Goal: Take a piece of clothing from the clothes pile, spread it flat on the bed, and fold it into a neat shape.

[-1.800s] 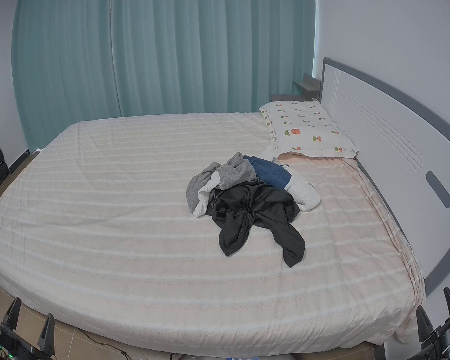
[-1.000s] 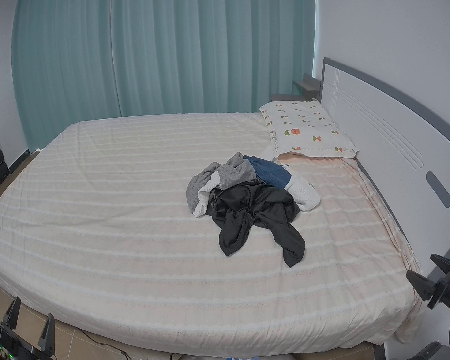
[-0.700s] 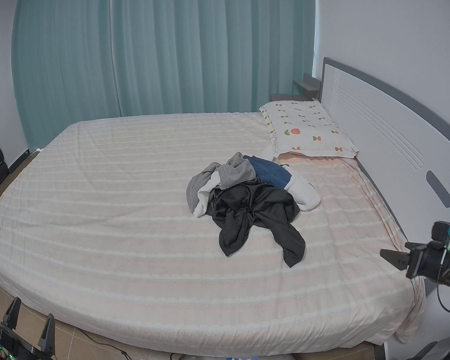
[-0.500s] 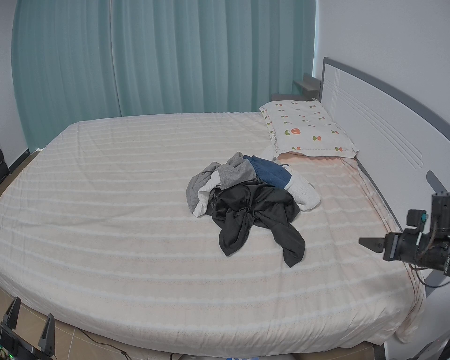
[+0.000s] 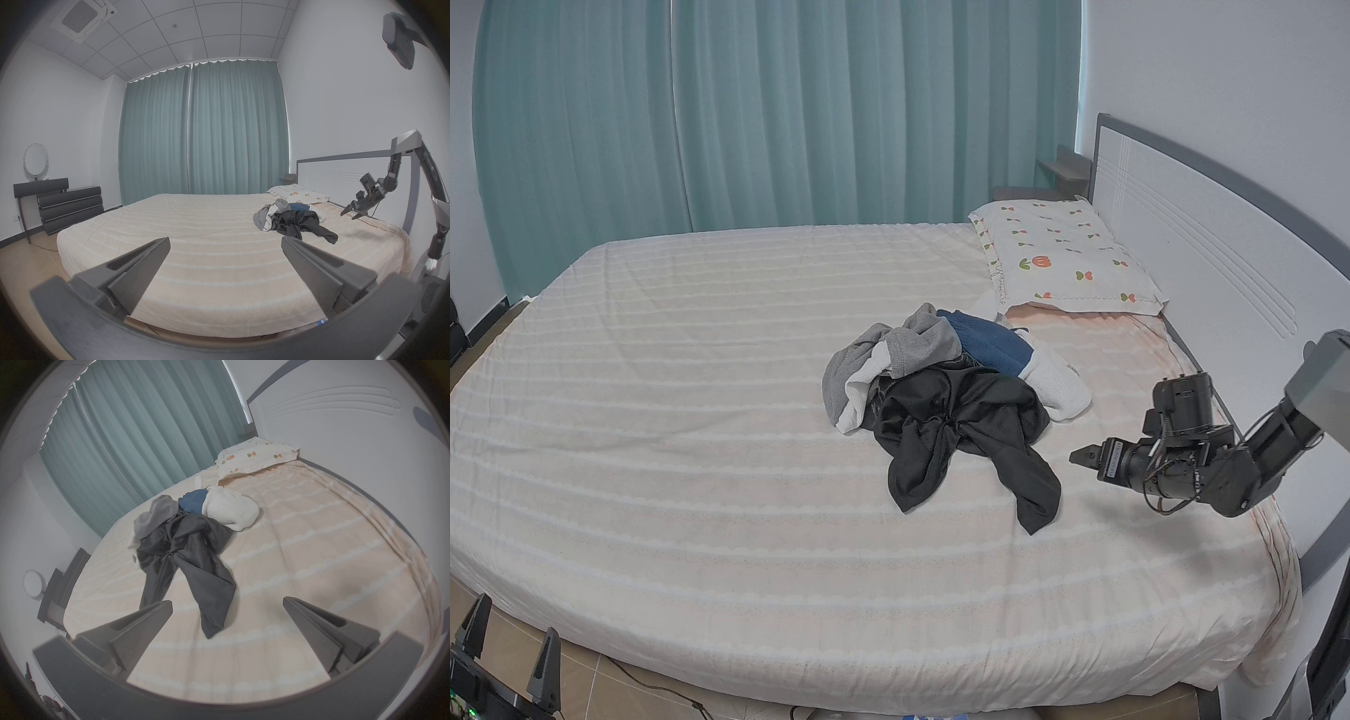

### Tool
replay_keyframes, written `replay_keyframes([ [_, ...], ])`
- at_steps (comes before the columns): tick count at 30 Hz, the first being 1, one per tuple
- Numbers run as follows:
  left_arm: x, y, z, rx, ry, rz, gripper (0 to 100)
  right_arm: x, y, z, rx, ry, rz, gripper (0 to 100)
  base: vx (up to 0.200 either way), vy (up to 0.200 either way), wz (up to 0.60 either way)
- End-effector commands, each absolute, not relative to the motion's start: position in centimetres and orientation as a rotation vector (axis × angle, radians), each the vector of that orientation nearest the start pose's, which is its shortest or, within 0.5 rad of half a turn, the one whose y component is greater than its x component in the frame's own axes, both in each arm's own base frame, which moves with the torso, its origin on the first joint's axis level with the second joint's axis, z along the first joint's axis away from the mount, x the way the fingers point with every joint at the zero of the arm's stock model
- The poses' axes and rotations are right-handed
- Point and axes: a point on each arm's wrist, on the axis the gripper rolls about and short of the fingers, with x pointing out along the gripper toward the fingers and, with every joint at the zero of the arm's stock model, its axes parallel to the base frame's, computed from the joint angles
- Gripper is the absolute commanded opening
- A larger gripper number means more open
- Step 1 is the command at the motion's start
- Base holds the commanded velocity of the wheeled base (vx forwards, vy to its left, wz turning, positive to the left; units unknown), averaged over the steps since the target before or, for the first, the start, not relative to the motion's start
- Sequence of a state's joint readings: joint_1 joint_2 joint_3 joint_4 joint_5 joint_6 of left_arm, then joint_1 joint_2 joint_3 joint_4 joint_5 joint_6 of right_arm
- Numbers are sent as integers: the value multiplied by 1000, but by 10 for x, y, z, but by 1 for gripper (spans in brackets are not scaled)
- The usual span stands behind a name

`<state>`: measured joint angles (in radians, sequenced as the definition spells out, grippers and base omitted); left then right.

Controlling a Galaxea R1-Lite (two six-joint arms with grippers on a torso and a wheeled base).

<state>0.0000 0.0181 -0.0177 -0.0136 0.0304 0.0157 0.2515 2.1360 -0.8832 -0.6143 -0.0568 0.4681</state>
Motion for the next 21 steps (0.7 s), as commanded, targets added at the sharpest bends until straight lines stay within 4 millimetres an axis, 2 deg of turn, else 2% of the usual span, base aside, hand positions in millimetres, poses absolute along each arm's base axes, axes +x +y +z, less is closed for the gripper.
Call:
replay_keyframes([
  [1, -23, 1, 77, 17, -14, 31, 100, 380, 107, 10, 336, 711, 15, 100, 0, 0, 0],
  [10, -23, 1, 77, 15, -12, 32, 100, 392, 116, -11, 325, 722, 6, 100, 0, 0, 0],
  [18, -23, 1, 77, 11, -12, 32, 100, 404, 146, -24, 359, 700, 7, 100, 0, 0, 0],
  [21, -23, 1, 77, 11, -12, 32, 100, 406, 151, -31, 357, 702, 3, 100, 0, 0, 0],
])
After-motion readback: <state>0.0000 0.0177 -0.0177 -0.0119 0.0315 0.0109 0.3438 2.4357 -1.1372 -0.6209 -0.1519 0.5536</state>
